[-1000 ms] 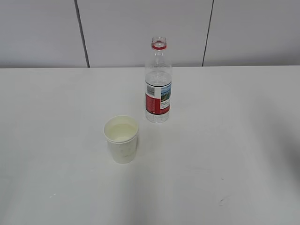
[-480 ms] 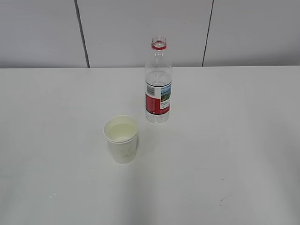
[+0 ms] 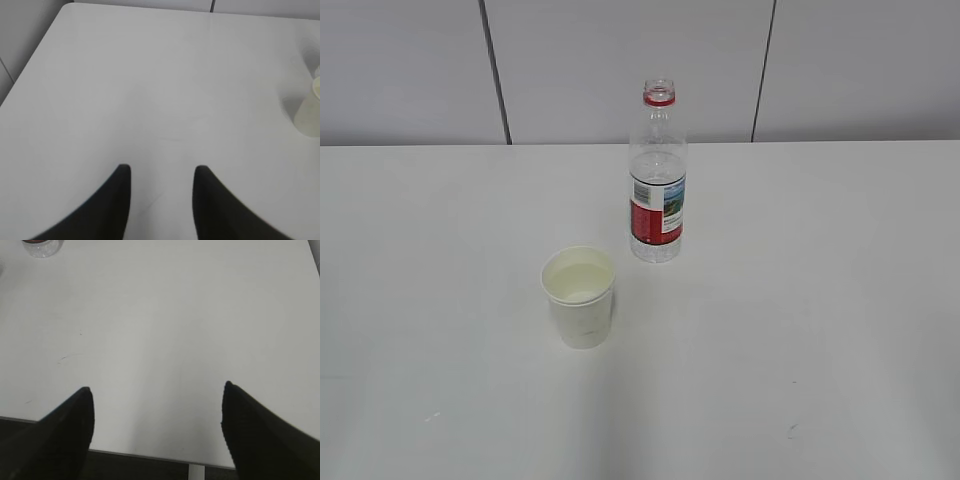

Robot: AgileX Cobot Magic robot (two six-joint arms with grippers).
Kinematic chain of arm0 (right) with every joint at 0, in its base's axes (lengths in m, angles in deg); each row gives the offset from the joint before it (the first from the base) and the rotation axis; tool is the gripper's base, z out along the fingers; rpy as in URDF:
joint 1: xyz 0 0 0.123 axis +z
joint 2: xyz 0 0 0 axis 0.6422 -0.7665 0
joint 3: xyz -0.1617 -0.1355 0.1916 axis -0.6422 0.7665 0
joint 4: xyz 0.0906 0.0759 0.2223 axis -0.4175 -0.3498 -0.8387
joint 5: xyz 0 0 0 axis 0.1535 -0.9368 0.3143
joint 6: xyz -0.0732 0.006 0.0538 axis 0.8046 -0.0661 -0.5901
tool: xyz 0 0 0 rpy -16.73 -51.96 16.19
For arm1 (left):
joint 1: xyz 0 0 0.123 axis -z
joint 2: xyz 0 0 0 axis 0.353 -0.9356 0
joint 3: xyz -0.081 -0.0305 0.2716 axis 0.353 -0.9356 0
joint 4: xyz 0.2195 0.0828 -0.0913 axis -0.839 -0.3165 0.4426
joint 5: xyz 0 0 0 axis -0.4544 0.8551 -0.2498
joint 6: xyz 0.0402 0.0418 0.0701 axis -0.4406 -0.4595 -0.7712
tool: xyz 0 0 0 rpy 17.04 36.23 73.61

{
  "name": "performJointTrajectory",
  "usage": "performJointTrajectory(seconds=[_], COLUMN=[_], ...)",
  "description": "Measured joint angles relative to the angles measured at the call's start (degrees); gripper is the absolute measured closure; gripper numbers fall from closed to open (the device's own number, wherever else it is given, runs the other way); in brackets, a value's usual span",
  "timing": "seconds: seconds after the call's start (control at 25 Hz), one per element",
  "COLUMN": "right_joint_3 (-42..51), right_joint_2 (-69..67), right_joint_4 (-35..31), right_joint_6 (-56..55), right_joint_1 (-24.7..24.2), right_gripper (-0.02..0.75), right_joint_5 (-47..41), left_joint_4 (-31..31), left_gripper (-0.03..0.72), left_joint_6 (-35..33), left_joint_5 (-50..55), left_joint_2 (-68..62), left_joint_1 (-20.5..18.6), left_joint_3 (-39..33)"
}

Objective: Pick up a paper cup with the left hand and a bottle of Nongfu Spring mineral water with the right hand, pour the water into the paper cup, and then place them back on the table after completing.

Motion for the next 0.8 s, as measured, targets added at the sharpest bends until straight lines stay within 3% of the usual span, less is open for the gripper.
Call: performJointTrajectory(seconds=[0.8], right_joint_3=[0.4], right_joint_2=[3.8], right_joint_4=[-0.4], right_joint_6=[0.0], right_joint_1=[0.0], right_gripper=[0.150], right_joint_5=[0.1], left_joint_4=[0.0], left_gripper=[0.451], left_joint_6=[0.0], left_joint_5=[0.0], left_joint_2=[0.0], left_joint_1=[0.0], left_joint_3=[0.0])
